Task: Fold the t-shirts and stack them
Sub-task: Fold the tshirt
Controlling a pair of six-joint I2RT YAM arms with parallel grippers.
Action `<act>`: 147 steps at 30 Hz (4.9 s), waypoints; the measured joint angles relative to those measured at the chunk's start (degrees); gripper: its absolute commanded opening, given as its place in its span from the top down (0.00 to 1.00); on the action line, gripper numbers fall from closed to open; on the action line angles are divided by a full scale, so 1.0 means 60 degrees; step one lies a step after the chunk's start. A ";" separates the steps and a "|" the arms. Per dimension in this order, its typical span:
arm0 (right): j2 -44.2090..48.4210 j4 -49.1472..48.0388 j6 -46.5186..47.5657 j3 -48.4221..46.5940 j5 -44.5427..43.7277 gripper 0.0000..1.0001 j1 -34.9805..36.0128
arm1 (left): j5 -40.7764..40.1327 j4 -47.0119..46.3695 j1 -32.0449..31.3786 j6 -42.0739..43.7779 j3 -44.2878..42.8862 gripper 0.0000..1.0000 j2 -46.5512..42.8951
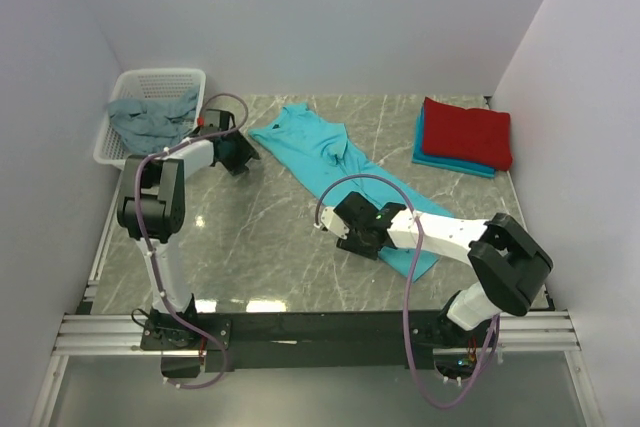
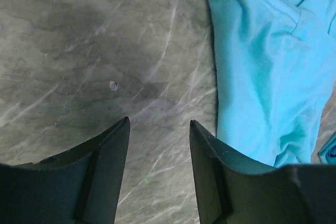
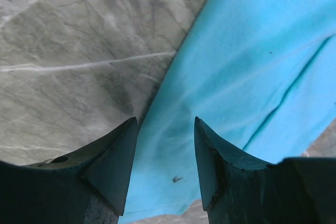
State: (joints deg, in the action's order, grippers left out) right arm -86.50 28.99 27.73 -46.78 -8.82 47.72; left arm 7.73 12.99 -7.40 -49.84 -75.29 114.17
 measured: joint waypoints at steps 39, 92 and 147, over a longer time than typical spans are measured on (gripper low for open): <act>-0.1158 0.0295 -0.0758 -0.0769 -0.0004 1.00 0.0375 | 0.0546 0.0368 -0.0022 0.0936 -0.4313 1.00 0.3133; -0.9147 -0.0780 -0.9198 -1.1657 0.6575 0.45 -0.4688 | 0.2371 -0.1876 0.1137 0.4976 0.5311 0.04 -1.0112; -0.9406 -0.1206 -1.0200 -1.2943 0.5133 0.94 -0.4441 | 0.1483 -0.1304 0.0816 0.6182 0.5741 0.05 -1.0801</act>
State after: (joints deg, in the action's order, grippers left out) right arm -142.93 21.76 -33.47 -124.44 21.98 21.08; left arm 16.62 5.17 -2.50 -12.75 -40.84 49.36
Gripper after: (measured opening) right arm 0.056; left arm 0.951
